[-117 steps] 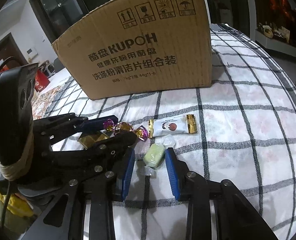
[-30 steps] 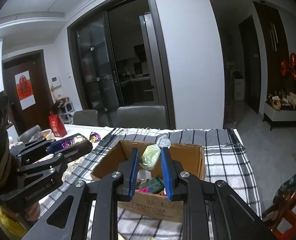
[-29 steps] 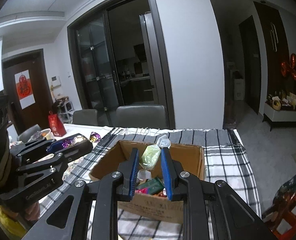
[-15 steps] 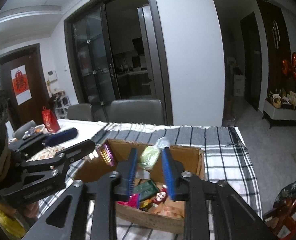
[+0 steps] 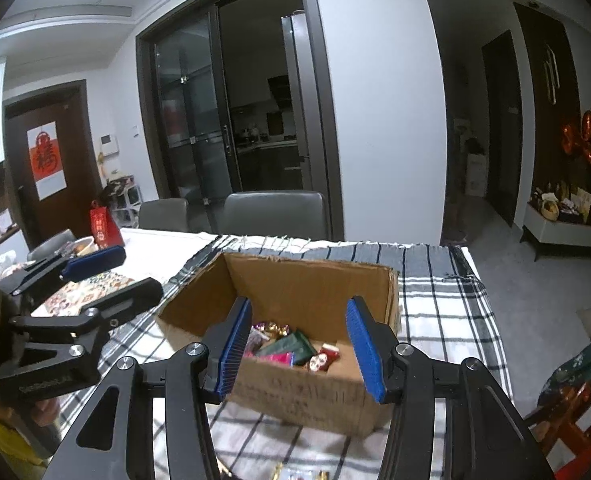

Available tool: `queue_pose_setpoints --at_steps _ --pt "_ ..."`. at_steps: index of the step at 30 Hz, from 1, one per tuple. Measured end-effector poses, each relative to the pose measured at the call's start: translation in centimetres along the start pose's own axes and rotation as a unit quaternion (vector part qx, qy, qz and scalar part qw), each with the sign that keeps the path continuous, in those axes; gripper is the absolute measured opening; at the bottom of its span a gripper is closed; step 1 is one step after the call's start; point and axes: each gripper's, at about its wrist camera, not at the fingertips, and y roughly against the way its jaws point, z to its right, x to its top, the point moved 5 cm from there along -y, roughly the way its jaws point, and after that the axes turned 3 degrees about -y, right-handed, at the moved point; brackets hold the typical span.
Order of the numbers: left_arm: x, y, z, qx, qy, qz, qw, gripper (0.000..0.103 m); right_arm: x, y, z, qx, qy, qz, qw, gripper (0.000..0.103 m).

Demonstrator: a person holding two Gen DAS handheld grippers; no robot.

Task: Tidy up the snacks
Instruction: 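Move both tools back to the black-and-gold bar and white-and-gold candy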

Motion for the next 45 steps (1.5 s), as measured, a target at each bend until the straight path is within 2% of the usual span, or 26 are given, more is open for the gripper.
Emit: queue_pose_setpoints --at_steps 4,8,14,20,25,29,32,35,37,40,45 --pt "-1.2 1.3 0.5 0.023 0.003 -0.004 0.9997 0.069 -1.5 0.8 -0.2 0.004 0.016 -0.013 1.000 0.050" --pt "-3.1 2.1 0.9 0.045 0.014 -0.030 0.9984 0.069 -2.8 1.2 -0.5 0.008 0.036 -0.029 0.999 0.050" --pt "-6.7 2.5 1.8 0.060 0.063 -0.075 0.9933 0.069 -5.2 1.3 -0.2 0.018 0.060 -0.059 0.996 0.050" --pt "-9.9 1.9 3.0 0.040 0.088 -0.105 0.9898 0.069 -7.8 0.5 0.1 0.034 0.077 -0.094 0.992 0.050" --pt "-12.6 1.3 3.5 0.035 0.090 -0.114 0.9887 0.078 -9.8 -0.4 -0.5 0.041 0.101 -0.116 0.987 0.050" --pt "-14.4 1.0 4.3 0.025 0.072 -0.123 0.9894 0.085 -11.6 -1.1 -0.8 0.049 0.128 -0.131 0.982 0.050" --pt "-15.8 0.4 5.1 0.009 0.037 -0.135 0.9901 0.089 -13.2 -1.9 -1.1 0.054 0.157 -0.145 0.975 0.050" --pt "-16.3 0.0 5.4 -0.004 0.011 -0.143 0.9897 0.089 -14.5 -2.4 -1.3 0.047 0.177 -0.156 0.971 0.050" --pt "-16.6 -0.4 4.9 -0.001 -0.005 -0.143 0.9897 0.095 -15.3 -2.8 -1.4 0.038 0.193 -0.163 0.967 0.050" --pt "-17.2 -1.2 4.3 -0.016 -0.011 -0.160 0.9869 0.095 -16.0 -3.2 -1.7 0.036 0.218 -0.163 0.961 0.050" --pt "-18.3 -2.9 4.4 -0.044 -0.009 -0.194 0.9799 0.095 -16.8 -4.2 -2.2 0.069 0.243 -0.180 0.951 0.050"
